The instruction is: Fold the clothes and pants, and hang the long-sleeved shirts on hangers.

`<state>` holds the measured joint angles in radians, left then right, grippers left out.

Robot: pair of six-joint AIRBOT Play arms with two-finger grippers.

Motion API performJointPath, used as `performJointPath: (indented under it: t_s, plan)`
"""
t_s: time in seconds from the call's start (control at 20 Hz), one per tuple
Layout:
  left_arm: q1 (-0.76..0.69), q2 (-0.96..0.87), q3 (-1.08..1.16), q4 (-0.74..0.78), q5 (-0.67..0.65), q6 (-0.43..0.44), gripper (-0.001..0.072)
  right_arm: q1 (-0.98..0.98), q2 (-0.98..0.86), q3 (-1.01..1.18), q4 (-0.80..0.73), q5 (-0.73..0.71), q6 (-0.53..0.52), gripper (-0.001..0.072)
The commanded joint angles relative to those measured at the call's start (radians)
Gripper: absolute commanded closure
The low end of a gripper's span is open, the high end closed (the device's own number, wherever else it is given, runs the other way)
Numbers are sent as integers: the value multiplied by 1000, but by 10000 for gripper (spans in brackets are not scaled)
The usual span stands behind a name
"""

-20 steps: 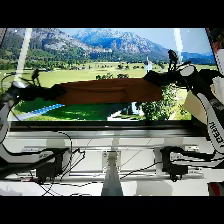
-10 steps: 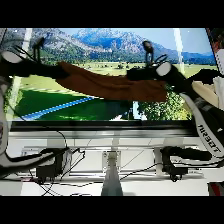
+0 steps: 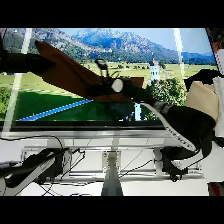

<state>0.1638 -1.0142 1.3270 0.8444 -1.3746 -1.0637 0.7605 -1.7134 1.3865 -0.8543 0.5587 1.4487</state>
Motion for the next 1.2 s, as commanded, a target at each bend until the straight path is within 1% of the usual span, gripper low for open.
performJointPath:
  t_s: [0.0,0.05,0.15,0.25,0.3,0.4,0.5,0.55,0.65,0.75,0.8,0.85,0.9,0.95,1.05,1.15]
  plan:
    - [2,32,-1,-1,-6,-47,689,50,-37,119,-79,36,16,700]
    - [2,24,-1,-3,-6,-66,689,29,-36,131,-124,74,16,700]
    - [-3,-1,-2,-43,-6,-68,689,-40,-30,132,-210,182,16,701]
    - [-37,-42,-2,-111,3,-67,689,-140,-23,132,-308,339,16,701]
    - [-74,-72,-2,-130,23,-68,689,-201,-16,131,-355,418,16,702]
    - [-178,-141,-2,-144,88,-72,689,-327,13,131,-420,521,16,702]
    - [-329,-232,-2,-143,205,-103,689,-457,62,131,-456,559,16,702]
    - [-420,-285,-2,-152,285,-114,689,-518,90,131,-463,568,16,702]
    - [-589,-391,-2,-219,473,-119,689,-649,152,131,-470,584,11,702]
    - [-732,-488,-2,-248,722,-119,686,-768,195,131,-473,630,-10,701]
    - [-790,-532,-2,-248,848,-119,591,-821,206,131,-476,663,-44,702]
    - [-833,-564,-2,-251,938,-119,273,-873,209,130,-477,702,-110,701]
    - [-866,-587,-2,-252,989,-122,13,-921,209,121,-462,710,-136,701]
    - [-881,-598,-2,-251,997,-119,-7,-970,208,99,-419,700,-135,657]
    - [-884,-598,-2,-230,959,-118,-6,-1040,204,28,-326,671,-138,226]
    - [-853,-590,-2,-200,901,-118,-5,-1072,192,-64,-227,671,-172,217]
